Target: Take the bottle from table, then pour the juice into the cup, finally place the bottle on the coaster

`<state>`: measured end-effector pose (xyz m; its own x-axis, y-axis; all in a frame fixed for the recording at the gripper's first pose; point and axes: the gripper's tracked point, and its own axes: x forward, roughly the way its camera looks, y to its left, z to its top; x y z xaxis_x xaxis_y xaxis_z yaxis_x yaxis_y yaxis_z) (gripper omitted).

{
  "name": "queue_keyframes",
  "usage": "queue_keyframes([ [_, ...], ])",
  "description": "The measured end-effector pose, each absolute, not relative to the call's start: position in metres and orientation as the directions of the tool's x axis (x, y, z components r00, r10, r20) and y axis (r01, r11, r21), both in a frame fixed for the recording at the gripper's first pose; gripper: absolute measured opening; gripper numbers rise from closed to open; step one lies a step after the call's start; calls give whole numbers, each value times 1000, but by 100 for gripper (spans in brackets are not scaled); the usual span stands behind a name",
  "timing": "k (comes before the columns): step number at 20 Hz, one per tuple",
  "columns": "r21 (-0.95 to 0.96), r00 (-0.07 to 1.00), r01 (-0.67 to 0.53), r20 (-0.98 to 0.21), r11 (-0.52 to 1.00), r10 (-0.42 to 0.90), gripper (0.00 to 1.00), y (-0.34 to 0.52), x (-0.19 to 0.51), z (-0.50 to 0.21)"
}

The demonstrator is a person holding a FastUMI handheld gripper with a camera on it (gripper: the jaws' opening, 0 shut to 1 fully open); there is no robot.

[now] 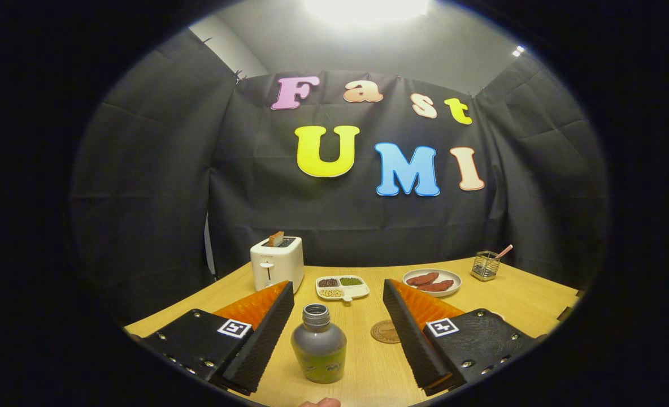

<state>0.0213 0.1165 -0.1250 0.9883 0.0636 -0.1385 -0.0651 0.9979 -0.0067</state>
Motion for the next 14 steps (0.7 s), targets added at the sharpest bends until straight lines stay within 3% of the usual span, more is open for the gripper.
queue_keyframes([
  [14, 19, 958, -65, -278, 998, 68, 97, 131, 26, -206],
])
